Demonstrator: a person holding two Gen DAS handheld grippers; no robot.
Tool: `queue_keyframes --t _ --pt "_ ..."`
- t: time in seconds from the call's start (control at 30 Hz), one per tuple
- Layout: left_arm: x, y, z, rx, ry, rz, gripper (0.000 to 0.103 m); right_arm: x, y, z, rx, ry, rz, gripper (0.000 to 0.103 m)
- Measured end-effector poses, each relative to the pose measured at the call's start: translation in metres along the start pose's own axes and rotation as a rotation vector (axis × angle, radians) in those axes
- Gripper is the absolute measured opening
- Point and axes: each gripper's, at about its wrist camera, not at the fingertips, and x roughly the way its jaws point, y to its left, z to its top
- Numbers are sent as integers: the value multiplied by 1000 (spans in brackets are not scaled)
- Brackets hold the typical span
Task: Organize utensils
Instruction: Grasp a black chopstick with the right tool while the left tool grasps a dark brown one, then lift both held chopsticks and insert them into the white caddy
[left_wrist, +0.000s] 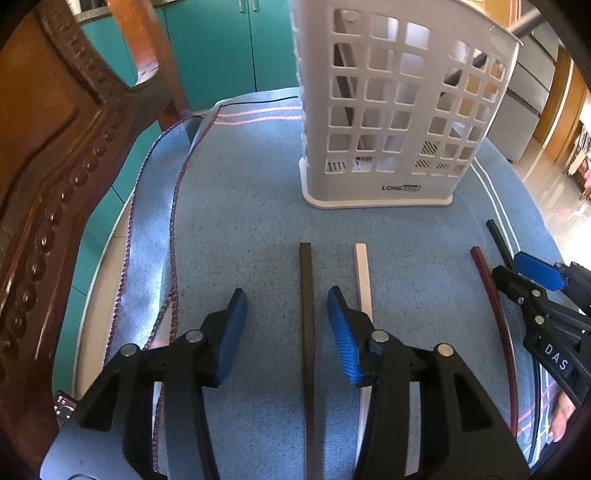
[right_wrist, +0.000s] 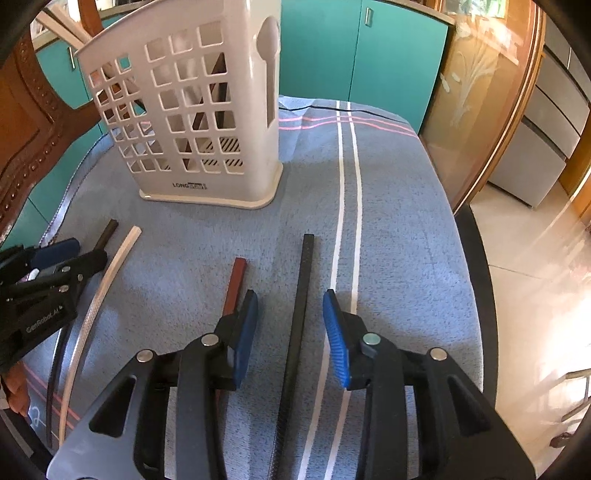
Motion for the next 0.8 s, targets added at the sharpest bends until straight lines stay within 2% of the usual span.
queue_keyframes --t 0.07,0.13,0.2,0.27,0.33,0.43,0.57,0.67,0.73,0.8 --pt "-1 -4 1 10 8 -20 33 1 1 0 -6 4 1 36" --pt "-2 -6 1 20 10 -23 28 2 1 0 -7 8 8 35" --pt "-2 -8 0 29 12 -30 23 1 2 0 -12 11 29 26" --pt "-3 -10 0 32 12 -36 21 0 4 0 -23 11 46 13" --pt "-5 -13 -1 38 12 -43 17 0 7 0 -29 8 57 9" --pt "-3 -15 0 52 7 -50 8 -2 7 -2 -15 -2 72 8" --pt "-8 -20 -5 52 -1 -46 7 -9 6 -1 -9 -49 92 7" --pt "-11 -19 -6 45 -8 -56 7 -26 6 1 -14 -124 103 6" --pt "-19 -18 -8 38 -38 -66 7 -41 5 2 -11 -171 125 6" --pt "-41 -16 -9 30 -100 -98 7 -54 3 3 -1 -206 150 6"
